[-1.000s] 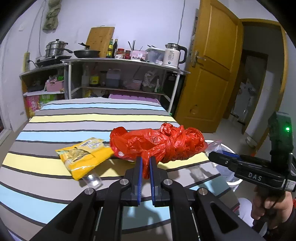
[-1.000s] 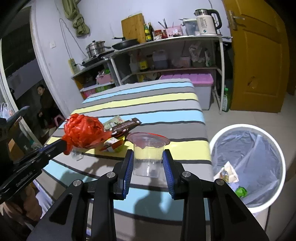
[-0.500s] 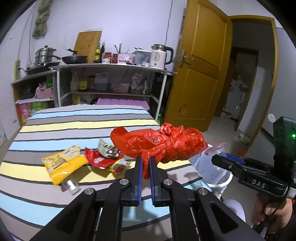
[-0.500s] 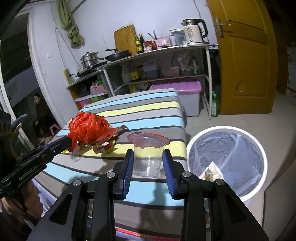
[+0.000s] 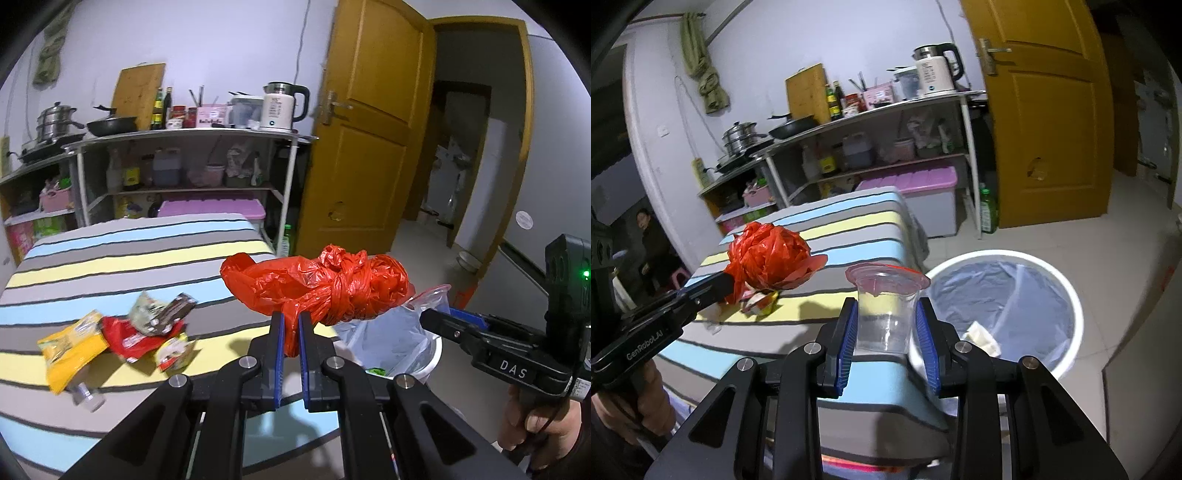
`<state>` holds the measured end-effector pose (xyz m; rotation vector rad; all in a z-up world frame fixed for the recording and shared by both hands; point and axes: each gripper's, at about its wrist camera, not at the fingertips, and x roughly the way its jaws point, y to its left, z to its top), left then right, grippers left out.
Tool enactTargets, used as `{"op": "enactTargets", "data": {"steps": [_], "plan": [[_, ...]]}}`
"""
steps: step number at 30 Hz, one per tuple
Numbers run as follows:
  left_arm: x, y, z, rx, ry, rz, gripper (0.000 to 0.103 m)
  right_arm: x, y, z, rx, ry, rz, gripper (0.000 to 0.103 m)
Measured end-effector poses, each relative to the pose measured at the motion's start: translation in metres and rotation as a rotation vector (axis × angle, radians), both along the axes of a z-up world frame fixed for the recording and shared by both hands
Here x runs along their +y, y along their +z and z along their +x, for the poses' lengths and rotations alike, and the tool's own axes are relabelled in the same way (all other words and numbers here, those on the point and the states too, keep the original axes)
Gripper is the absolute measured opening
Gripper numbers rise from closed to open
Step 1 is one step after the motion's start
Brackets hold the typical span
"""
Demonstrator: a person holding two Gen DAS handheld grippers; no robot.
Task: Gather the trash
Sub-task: 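Carry the red bag and clear cup over the bin and open both grippers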
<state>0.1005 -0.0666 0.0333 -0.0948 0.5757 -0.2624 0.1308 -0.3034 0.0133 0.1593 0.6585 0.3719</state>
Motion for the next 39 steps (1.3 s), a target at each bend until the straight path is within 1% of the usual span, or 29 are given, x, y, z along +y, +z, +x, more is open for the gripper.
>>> {"op": "enactTargets", "data": {"steps": [8, 14, 23, 31, 39], "plan": [[-0.034, -0.005, 0.023, 0.011, -0.066, 0.016, 0.007, -0.032, -0.008, 0.009, 0.02, -0.067, 0.008, 0.033], [-0.053, -0.014, 0.038, 0.035, -0.099, 0.024, 0.007, -0.046, -0.016, 0.017, 0.04, -0.101, 0.013, 0.033], [-0.074, -0.029, 0.057, 0.065, -0.145, 0.039, 0.007, -0.064, -0.027, 0.029, 0.071, -0.135, 0.016, 0.033], [-0.091, -0.038, 0.072, 0.088, -0.175, 0.051, 0.007, -0.073, -0.031, 0.038, 0.082, -0.16, 0.014, 0.033], [-0.104, -0.051, 0.088, 0.119, -0.188, 0.053, 0.007, -0.082, -0.042, 0.045, 0.119, -0.189, 0.023, 0.034]]}}
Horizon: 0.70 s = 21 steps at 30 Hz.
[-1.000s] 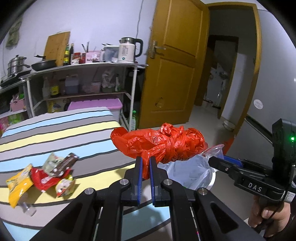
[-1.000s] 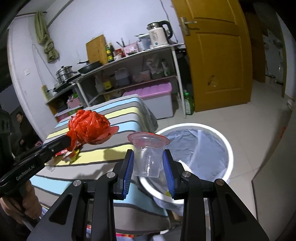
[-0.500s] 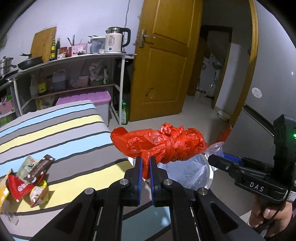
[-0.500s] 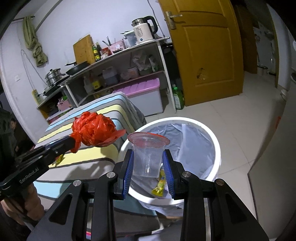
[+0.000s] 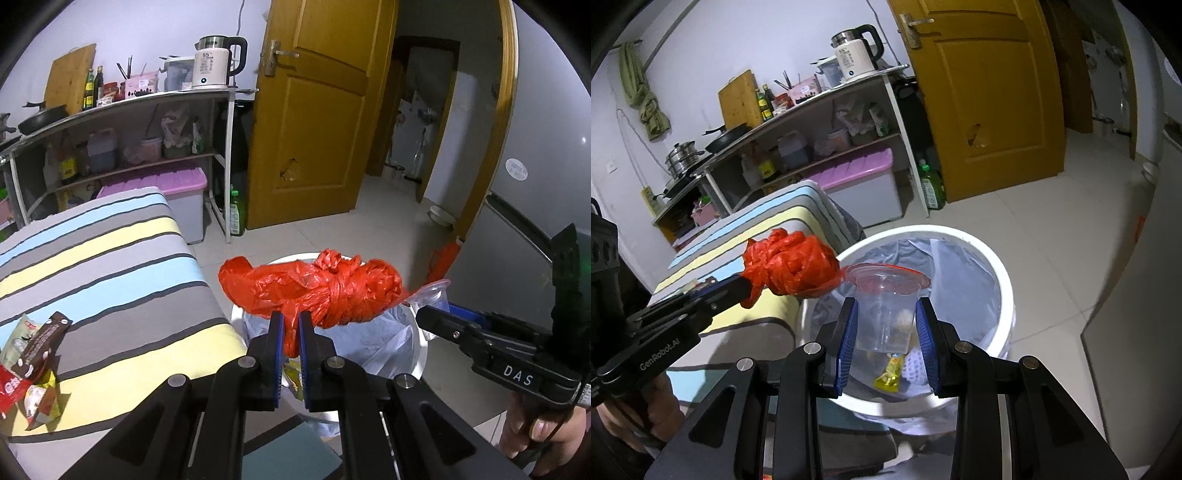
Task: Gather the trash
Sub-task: 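Carry the red bag and clear cup over the bin and open both grippers, then move both open grippers back toward the remaining trash on the table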
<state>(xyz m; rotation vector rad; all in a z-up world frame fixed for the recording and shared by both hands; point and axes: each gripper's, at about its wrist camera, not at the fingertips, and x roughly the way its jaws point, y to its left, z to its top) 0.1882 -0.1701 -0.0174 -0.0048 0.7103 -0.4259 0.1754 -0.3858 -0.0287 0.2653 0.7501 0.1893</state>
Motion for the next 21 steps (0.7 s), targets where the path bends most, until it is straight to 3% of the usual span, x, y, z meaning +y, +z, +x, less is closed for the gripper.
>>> {"op": "enactTargets", "data": {"steps": [12, 21], "plan": [[-0.008, -0.012, 0.008, 0.021, -0.013, -0.006, 0.014, -0.004, -0.012, 0.009, 0.035, -0.033, -0.02, 0.036], [0.006, -0.002, -0.005, -0.008, 0.01, -0.03, 0.014, 0.005, -0.005, 0.001, 0.013, -0.001, -0.02, 0.038]]}}
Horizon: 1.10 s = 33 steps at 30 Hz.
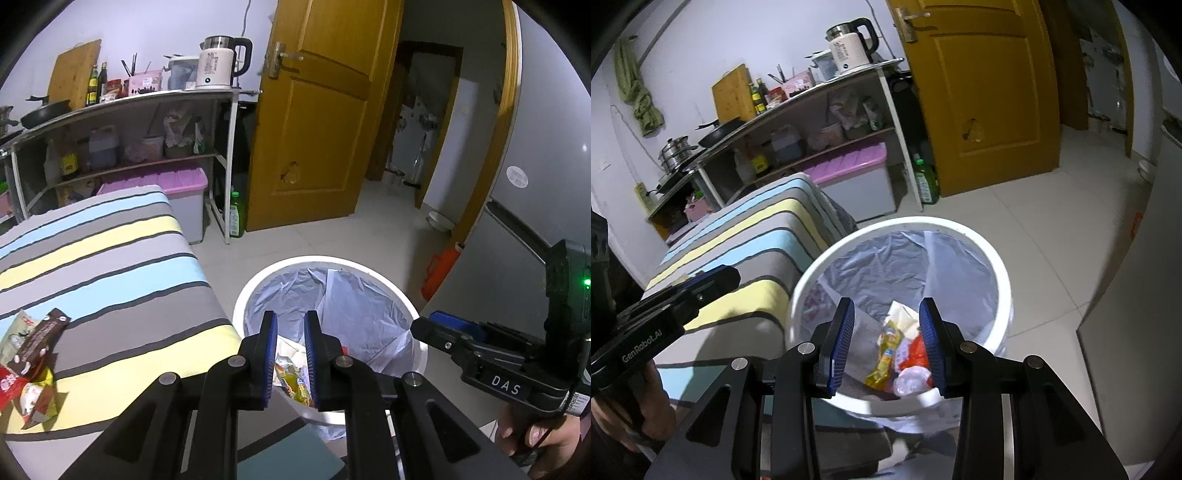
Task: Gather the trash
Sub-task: 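Move both open grippers back toward the remaining trash on the table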
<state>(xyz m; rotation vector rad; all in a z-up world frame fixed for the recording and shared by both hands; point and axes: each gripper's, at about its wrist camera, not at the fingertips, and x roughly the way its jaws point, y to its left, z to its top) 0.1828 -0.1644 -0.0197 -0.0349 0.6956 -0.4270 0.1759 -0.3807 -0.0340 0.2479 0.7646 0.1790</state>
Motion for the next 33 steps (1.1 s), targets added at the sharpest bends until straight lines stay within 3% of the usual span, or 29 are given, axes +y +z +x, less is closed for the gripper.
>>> {"op": "enactTargets", "data": {"steps": [17, 33], "plan": [[0.07, 0.033, -0.047, -0.077, 0.097, -0.032, 0.014, 0.065, 0.033, -0.022, -0.067, 0.165, -0.025, 0.038], [0.144, 0.04, -0.094, -0.107, 0.239, -0.037, 0.014, 0.136, 0.053, -0.046, -0.118, 0.324, -0.048, 0.038]]}}
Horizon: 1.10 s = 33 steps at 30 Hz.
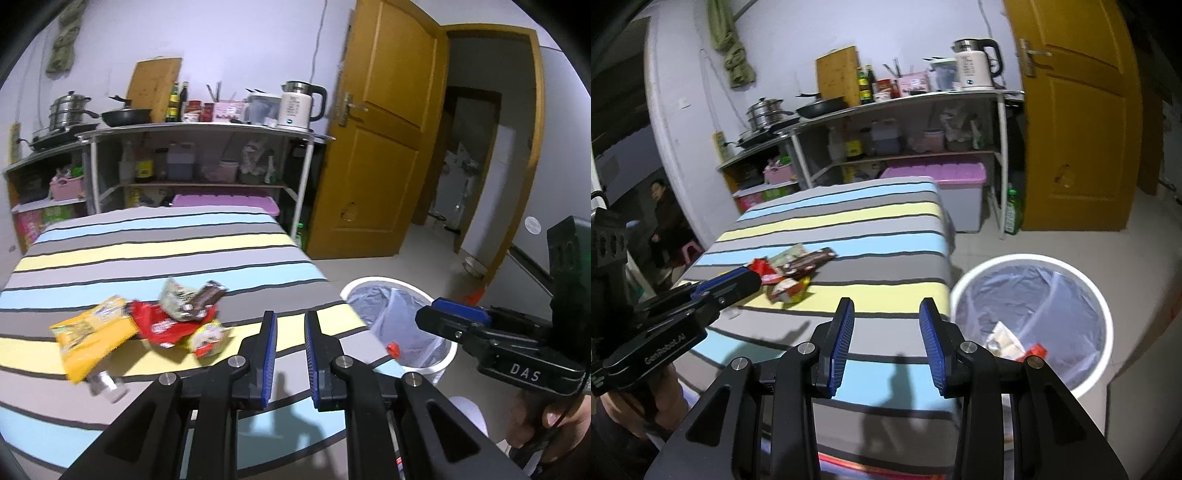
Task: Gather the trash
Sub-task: 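Move both open grippers back toward the remaining trash on the table, then lower the left gripper onto the yellow chip bag and close it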
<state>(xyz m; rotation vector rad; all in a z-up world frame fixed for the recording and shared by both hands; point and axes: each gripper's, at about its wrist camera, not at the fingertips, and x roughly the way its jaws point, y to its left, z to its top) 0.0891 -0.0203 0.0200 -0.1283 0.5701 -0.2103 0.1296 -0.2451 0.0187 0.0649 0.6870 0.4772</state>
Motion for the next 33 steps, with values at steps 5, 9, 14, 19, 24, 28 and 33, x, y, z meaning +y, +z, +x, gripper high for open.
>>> {"op": "enactTargets", "data": {"steps": [5, 9, 14, 19, 24, 28, 33], "plan": [[0.023, -0.001, -0.012, -0.002, 0.052, 0.001, 0.014, 0.022, 0.001, -0.002, -0.004, 0.055, -0.002, 0.038], [0.039, -0.002, -0.02, -0.004, 0.091, 0.009, 0.014, 0.04, 0.0, -0.003, -0.003, 0.092, -0.002, 0.038], [0.059, -0.004, -0.029, -0.003, 0.145, 0.015, 0.016, 0.056, -0.002, -0.001, 0.001, 0.121, 0.001, 0.038], [0.083, -0.008, -0.035, 0.005, 0.207, 0.016, 0.025, 0.07, -0.006, 0.003, 0.01, 0.147, 0.001, 0.043], [0.107, -0.013, -0.037, 0.024, 0.279, 0.013, 0.036, 0.084, -0.01, 0.007, 0.011, 0.178, -0.004, 0.044], [0.129, -0.018, -0.035, 0.042, 0.329, -0.016, 0.041, 0.093, -0.014, 0.011, 0.016, 0.196, -0.01, 0.044], [0.141, -0.027, -0.03, 0.062, 0.347, -0.05, 0.047, 0.108, -0.021, 0.015, 0.02, 0.224, -0.025, 0.045]]}}
